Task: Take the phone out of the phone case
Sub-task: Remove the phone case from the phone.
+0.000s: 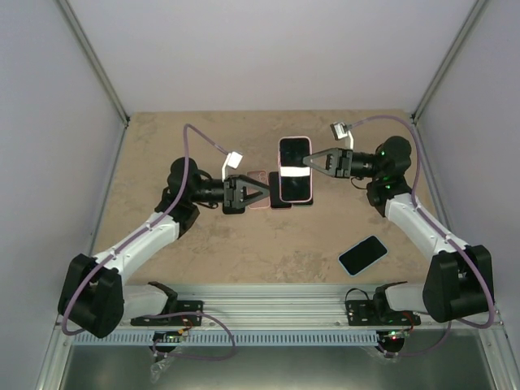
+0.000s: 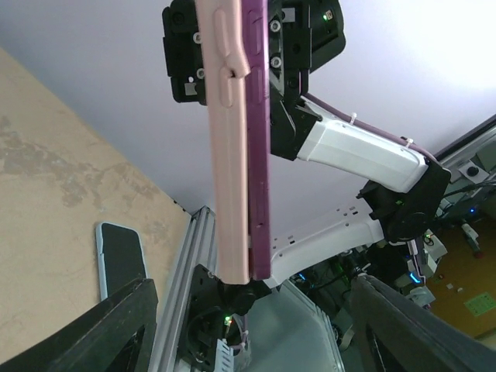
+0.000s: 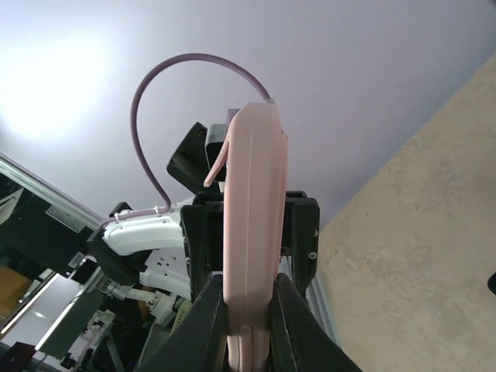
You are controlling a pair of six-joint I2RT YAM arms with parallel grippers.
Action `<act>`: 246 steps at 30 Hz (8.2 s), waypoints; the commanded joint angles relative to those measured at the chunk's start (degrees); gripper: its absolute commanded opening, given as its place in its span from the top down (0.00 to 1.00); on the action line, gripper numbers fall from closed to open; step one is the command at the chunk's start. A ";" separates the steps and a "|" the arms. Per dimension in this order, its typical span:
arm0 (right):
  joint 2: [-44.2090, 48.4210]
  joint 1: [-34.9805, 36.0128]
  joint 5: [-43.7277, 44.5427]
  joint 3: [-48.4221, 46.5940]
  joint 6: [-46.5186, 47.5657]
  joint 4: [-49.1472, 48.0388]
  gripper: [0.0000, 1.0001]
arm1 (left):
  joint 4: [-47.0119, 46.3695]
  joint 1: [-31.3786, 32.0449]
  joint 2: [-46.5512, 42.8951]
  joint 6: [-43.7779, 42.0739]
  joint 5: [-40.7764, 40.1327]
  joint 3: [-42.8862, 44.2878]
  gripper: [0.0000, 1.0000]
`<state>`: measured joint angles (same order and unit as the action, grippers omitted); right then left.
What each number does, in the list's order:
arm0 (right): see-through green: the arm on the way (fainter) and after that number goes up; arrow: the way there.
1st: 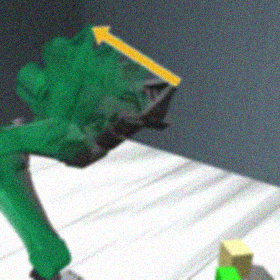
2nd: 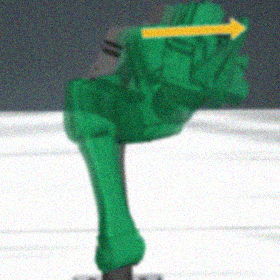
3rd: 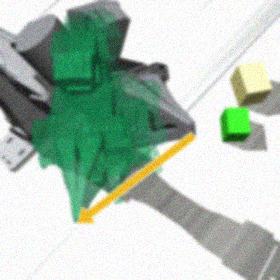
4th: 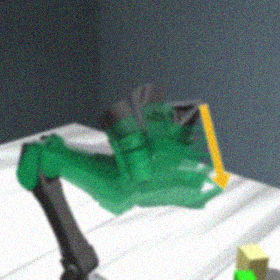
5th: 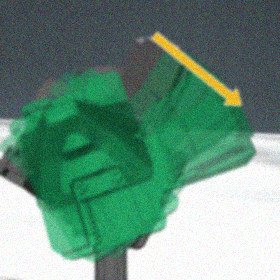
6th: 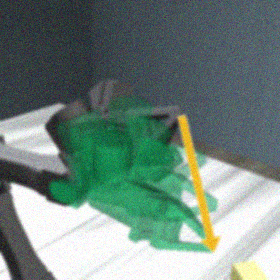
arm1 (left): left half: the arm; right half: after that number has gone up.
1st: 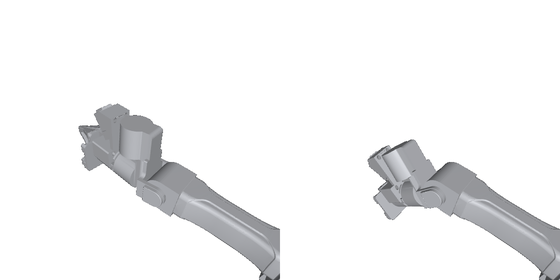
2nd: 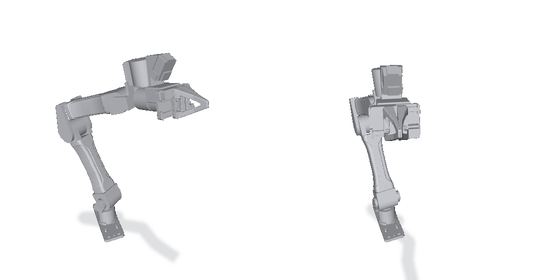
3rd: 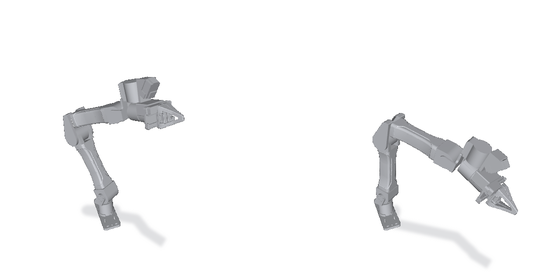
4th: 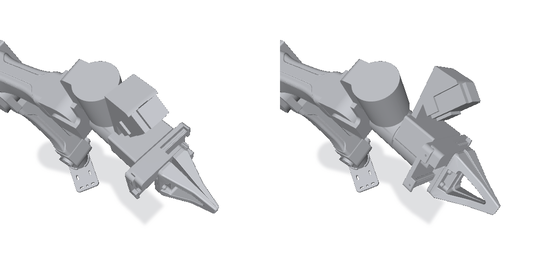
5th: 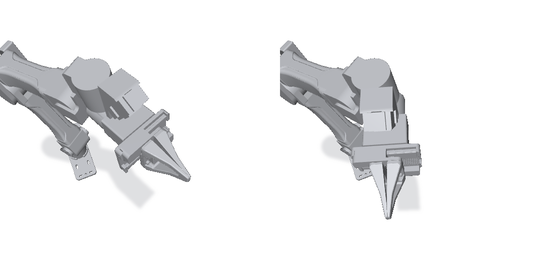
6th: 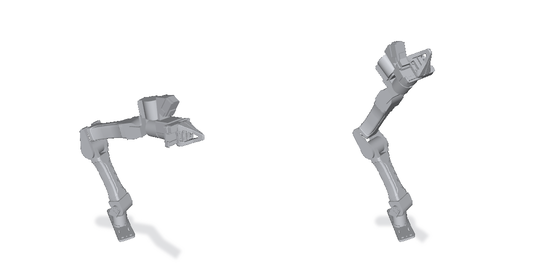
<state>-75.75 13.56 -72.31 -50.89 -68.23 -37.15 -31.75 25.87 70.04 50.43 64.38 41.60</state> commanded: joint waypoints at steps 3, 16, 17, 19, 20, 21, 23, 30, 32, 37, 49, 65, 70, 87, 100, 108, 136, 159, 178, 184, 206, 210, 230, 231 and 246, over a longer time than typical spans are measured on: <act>0.17 -0.29 1.87 1.14 -10.97 -14.75 0.99 | -3.71 2.19 1.10 0.00 -0.42 -0.01 0.32; 0.08 2.55 0.78 0.93 -9.77 -15.01 0.99 | -8.33 2.24 2.36 4.07 -1.39 1.72 0.36; 0.14 2.72 0.61 0.93 -9.59 -14.93 0.99 | -8.74 2.26 2.24 4.44 -1.34 1.72 0.36; 0.14 3.01 0.44 0.94 -9.34 -14.82 0.99 | -8.92 2.26 2.19 4.71 -1.14 1.79 0.36; 0.16 3.17 0.30 0.95 -9.23 -14.80 0.99 | -9.01 2.26 2.16 4.84 -1.08 1.85 0.37; 0.28 3.34 0.20 0.89 -8.95 -14.73 0.99 | -9.15 2.26 2.08 4.99 -1.02 1.90 0.37; 0.47 3.63 -0.05 0.96 -8.33 -14.24 0.99 | -9.99 2.23 2.13 5.51 -0.97 1.90 0.37; 1.12 4.17 -1.00 1.23 -5.36 -11.31 0.99 | -9.96 2.24 2.66 5.63 -0.74 3.56 0.39; 1.30 4.27 -1.17 1.20 -4.50 -10.15 0.99 | -9.75 2.26 2.81 5.61 -0.90 3.58 0.39; 1.39 4.67 -1.64 1.02 -4.26 -10.23 0.99 | -7.94 2.26 3.05 4.27 -1.45 3.56 0.41; 1.78 6.55 -3.61 1.35 -8.63 -17.07 0.99 | -1.36 1.69 3.83 0.49 -3.96 3.24 0.47; 1.13 6.56 -3.41 1.90 -11.91 -21.11 0.99 | -17.39 -1.15 3.92 10.33 -1.08 -1.35 0.51; 0.96 6.57 -3.14 1.53 -9.16 -17.40 0.99 | -26.99 -0.70 3.43 16.15 0.53 -2.66 0.44; 0.25 6.49 -1.93 1.24 -7.56 -14.13 0.99 | -11.84 1.38 3.31 4.94 -0.97 -0.29 0.55; 0.26 6.90 -2.30 2.73 -14.93 -24.12 0.99 | 2.78 1.36 5.11 -2.94 -7.56 1.70 0.70; -0.22 7.62 -1.93 3.45 -9.95 -18.25 1.00 | -7.78 1.73 6.93 4.60 -5.35 1.56 0.75; -10.82 4.72 1.10 -6.20 18.96 19.20 0.99 | -31.71 2.70 12.70 21.56 -5.42 -0.97 0.78; -14.19 0.84 5.15 -12.64 27.38 30.75 0.72 | -36.11 2.70 16.48 25.64 -7.03 -0.29 1.00; -11.62 0.52 24.11 -25.12 52.54 56.87 0.09 | -33.00 1.58 17.66 25.14 -8.68 -0.64 1.00; -11.30 0.62 32.01 -30.19 57.74 61.73 0.08 | -29.34 -0.12 18.06 23.55 -9.83 -0.83 1.00; -8.51 25.13 68.71 -33.09 70.23 67.92 0.12 | -17.04 -4.25 21.20 20.62 -14.20 0.64 1.00; -9.08 29.84 74.17 -31.38 72.02 67.23 0.15 | -11.03 -4.49 19.78 17.42 -15.67 1.02 1.00; -16.68 38.60 92.01 -27.73 71.42 65.31 0.25 | 5.42 -5.26 17.34 10.12 -21.06 4.27 1.00; -17.05 38.63 92.48 -27.87 70.79 65.22 0.25 | 6.64 -5.30 17.32 9.70 -21.62 4.58 1.00; -23.53 38.58 94.42 -32.61 63.18 67.38 0.33 | 17.29 -5.30 16.58 6.69 -26.75 8.05 1.00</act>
<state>-98.24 51.68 20.01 -81.71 -2.72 29.74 -13.89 20.93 89.45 58.02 37.98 47.66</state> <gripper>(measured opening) 0.683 0.109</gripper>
